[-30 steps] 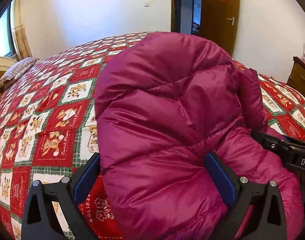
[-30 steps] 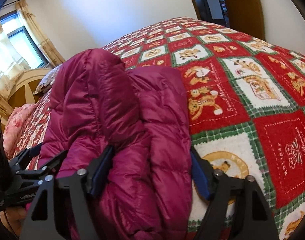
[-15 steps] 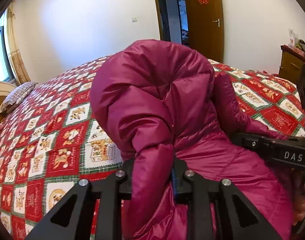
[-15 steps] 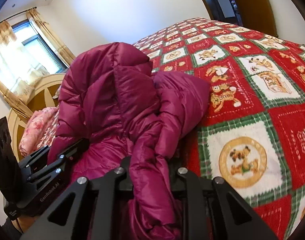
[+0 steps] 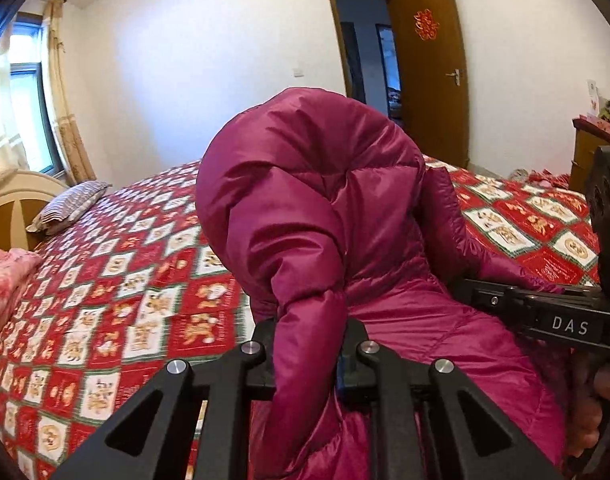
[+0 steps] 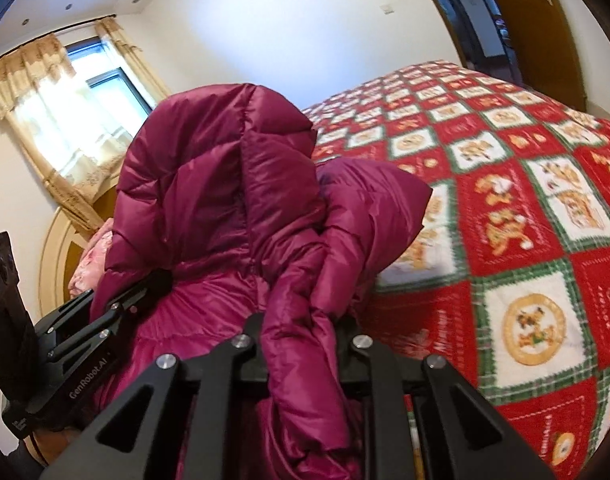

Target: Fold large clothes

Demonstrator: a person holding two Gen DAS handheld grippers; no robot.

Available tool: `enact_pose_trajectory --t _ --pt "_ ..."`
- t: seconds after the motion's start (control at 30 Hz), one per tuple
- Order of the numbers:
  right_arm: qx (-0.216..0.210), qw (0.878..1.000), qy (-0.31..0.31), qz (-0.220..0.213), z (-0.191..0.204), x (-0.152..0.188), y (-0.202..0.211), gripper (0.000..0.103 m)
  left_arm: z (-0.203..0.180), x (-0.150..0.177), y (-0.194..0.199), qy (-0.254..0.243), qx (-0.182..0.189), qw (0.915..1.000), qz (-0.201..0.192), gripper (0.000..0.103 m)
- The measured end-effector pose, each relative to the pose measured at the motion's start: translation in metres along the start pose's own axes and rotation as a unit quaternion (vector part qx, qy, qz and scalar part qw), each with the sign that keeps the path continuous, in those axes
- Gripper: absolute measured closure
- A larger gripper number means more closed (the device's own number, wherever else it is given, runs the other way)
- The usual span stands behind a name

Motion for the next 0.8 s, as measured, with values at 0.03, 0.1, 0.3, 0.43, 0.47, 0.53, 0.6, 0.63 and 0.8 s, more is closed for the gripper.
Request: enact_pose_trajectory --t 0.03,0.1,0.3,0.43,0.47,0.53,0.6,0.63,0.8 --pt "-0.004 1.0 0.002 0.001 0.005 -0.002 -0.003 0.083 0.006 -0.001 0.004 0.002 -0.004 1.0 -0.002 0.087" --pt "-0.015 1.0 0.008 0.002 0.016 -0.005 -0.008 0.083 0.016 -0.002 0.009 0.007 -0.01 0.9999 -0.005 0.087" --pt "-0.034 0.999 0.032 0.011 0.044 -0.011 -0.025 0.083 0.048 0.004 0.024 0.02 -0.036 0.9991 -0.007 0.087" --pt "-0.044 0.998 0.05 0.022 0.064 -0.011 -0.04 0.083 0.07 0.011 0.032 0.033 -0.052 0.9981 -0.005 0.087" --pt "-0.047 0.997 0.053 0.024 0.069 -0.01 -0.043 0.083 0.075 0.014 0.033 0.038 -0.056 0.9977 -0.004 0.087" --pt "-0.052 0.997 0.058 0.029 0.076 -0.008 -0.048 0.083 0.085 0.018 0.036 0.045 -0.063 0.997 -0.003 0.087" --pt "-0.057 0.996 0.065 0.035 0.085 -0.007 -0.055 0.083 0.096 0.023 0.04 0.051 -0.07 0.9963 -0.002 0.087" --pt "-0.06 0.995 0.069 0.038 0.089 -0.006 -0.06 0.083 0.101 0.025 0.042 0.053 -0.072 0.996 -0.001 0.087" --pt "-0.07 0.992 0.087 0.053 0.11 -0.002 -0.078 0.083 0.126 0.037 0.048 0.069 -0.087 0.9938 0.005 0.087"
Point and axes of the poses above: each gripper's, at about its wrist camera, not at the fingertips, and y roughly against the way its jaws point, z to its left, x to its underside, the point moved 6 cm from there along -y, roughly the way its jaws point
